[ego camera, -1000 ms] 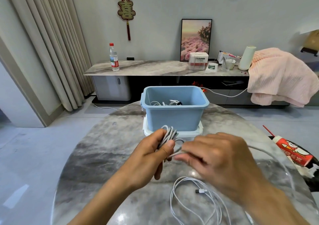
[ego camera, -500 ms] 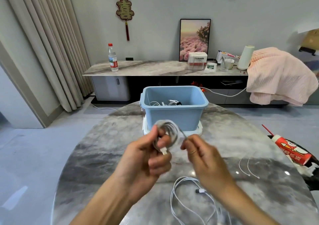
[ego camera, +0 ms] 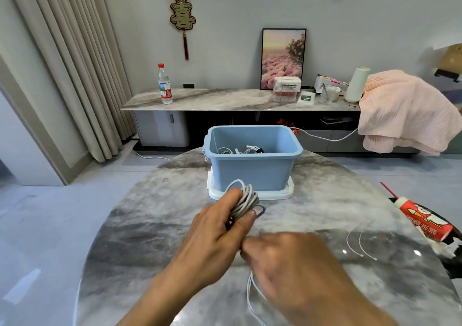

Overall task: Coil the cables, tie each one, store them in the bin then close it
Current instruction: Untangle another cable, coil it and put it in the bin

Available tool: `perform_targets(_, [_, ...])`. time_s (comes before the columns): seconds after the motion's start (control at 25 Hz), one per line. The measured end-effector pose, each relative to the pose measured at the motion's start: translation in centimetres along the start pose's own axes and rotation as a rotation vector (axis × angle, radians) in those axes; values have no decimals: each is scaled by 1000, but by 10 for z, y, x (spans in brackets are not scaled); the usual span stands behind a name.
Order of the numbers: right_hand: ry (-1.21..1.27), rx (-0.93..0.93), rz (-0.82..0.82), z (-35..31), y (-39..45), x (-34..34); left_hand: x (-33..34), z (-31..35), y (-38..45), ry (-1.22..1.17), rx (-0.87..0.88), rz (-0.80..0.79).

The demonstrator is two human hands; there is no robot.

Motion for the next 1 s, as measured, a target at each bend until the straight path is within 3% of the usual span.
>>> perform_targets(0.16, [351,106,99,42,2,-21,12,1,2,-586,-260,-119])
perform_targets(0.36, [987,287,191,61,3,-9,17,11,-2,-969,-417,-193])
perform_targets(0.68, [1188,395,174,53,7,-4,10,14,-5,-836,-332,-313])
perform_targets(1.0, [1303,568,422,24,4,20,16,19,-6,-1076,-459,-257])
Point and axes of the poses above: each hand's wrist, its own y-axis towards the middle knuckle, its own x-axis out of the palm, z = x × y, the point moved 3 cm from there along y, towards the middle knuckle, and after that the axes turned 6 degrees about -y, right-handed, at the moved point
